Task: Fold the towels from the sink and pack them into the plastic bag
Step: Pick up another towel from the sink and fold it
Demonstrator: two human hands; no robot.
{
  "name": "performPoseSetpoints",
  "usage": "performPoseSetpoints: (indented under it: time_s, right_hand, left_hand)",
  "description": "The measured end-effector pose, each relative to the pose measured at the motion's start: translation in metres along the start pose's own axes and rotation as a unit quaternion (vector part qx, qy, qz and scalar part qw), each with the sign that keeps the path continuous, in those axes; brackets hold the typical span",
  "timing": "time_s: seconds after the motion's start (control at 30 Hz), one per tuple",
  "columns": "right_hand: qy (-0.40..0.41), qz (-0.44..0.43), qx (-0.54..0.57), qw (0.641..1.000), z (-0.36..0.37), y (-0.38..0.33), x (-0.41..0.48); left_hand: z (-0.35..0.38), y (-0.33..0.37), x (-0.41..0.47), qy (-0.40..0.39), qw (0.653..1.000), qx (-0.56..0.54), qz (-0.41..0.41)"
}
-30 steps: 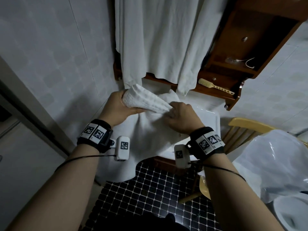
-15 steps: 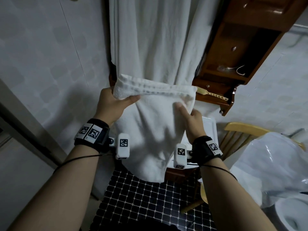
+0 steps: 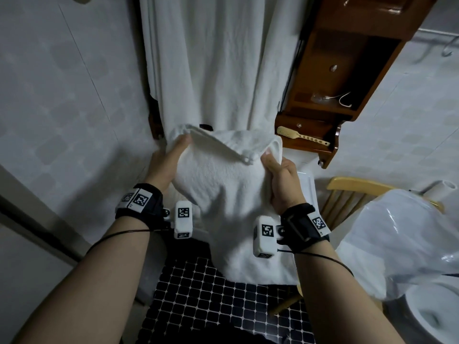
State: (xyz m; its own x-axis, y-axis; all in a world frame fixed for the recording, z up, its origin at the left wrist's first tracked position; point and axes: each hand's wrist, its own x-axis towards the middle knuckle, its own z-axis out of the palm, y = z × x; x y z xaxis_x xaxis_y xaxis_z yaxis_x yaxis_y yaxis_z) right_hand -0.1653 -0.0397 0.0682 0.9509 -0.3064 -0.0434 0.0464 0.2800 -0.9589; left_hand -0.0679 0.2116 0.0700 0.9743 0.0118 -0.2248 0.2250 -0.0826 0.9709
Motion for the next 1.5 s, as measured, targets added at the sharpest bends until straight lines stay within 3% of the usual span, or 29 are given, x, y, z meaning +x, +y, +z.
performPoseSetpoints:
  time_s: [0.07,0.17,0.3,0.43,0.63,0.73,0.83,0.97,1.03,1.17,1.27,1.37,1.5]
  right_hand:
    - [0.021,-0.001,-0.014,1.000,0.000,-0.006,0.003]
    - [0.028,-0.001,-0.053,0.998,0.002,-0.012,0.004]
    - [0.035,-0.007,-0.039,0.999,-0.006,-0.023,0.000]
    - [0.081,0.006,-0.012,0.997,-0.018,-0.030,0.002]
    - [0.171,0.043,-0.013,0.984,-0.031,-0.026,0.007]
    - [0.201,0.082,-0.132,0.967,-0.046,-0.011,0.012]
    - [0.194,0.084,-0.330,0.920,-0.055,0.006,0.013]
    - [0.188,0.119,-0.365,0.904,-0.065,0.033,0.021]
    - [0.194,0.122,-0.345,0.910,-0.068,0.029,0.015]
    - [0.205,0.109,-0.255,0.939,-0.076,0.031,0.018]
    - [0.214,0.118,-0.223,0.943,-0.075,0.029,0.021]
    - [0.215,0.110,-0.243,0.940,-0.077,0.024,0.020]
    - [0.234,0.110,-0.294,0.920,-0.081,0.025,0.021]
  left_hand:
    - [0.009,-0.021,0.002,-0.069,0.995,-0.032,-0.070]
    - [0.028,-0.031,-0.012,-0.155,0.980,-0.071,-0.102]
    - [0.040,-0.040,-0.015,-0.191,0.962,-0.107,-0.164]
    - [0.052,-0.041,-0.018,-0.173,0.953,-0.182,-0.170]
    - [0.055,-0.046,-0.023,-0.205,0.947,-0.238,-0.071]
    - [0.049,-0.033,-0.021,-0.141,0.973,-0.180,-0.028]
    - [0.050,-0.022,-0.021,-0.039,0.998,-0.037,0.022]
    - [0.052,-0.029,-0.018,0.058,0.992,0.095,0.062]
    - [0.047,-0.031,-0.014,0.031,0.988,0.131,0.073]
    - [0.034,-0.020,-0.023,-0.100,0.985,0.135,0.035]
    - [0.026,-0.018,-0.025,-0.190,0.955,0.225,0.040]
    - [0.029,-0.027,-0.020,-0.181,0.900,0.393,0.056]
    - [0.047,-0.038,-0.021,-0.125,0.902,0.407,0.066]
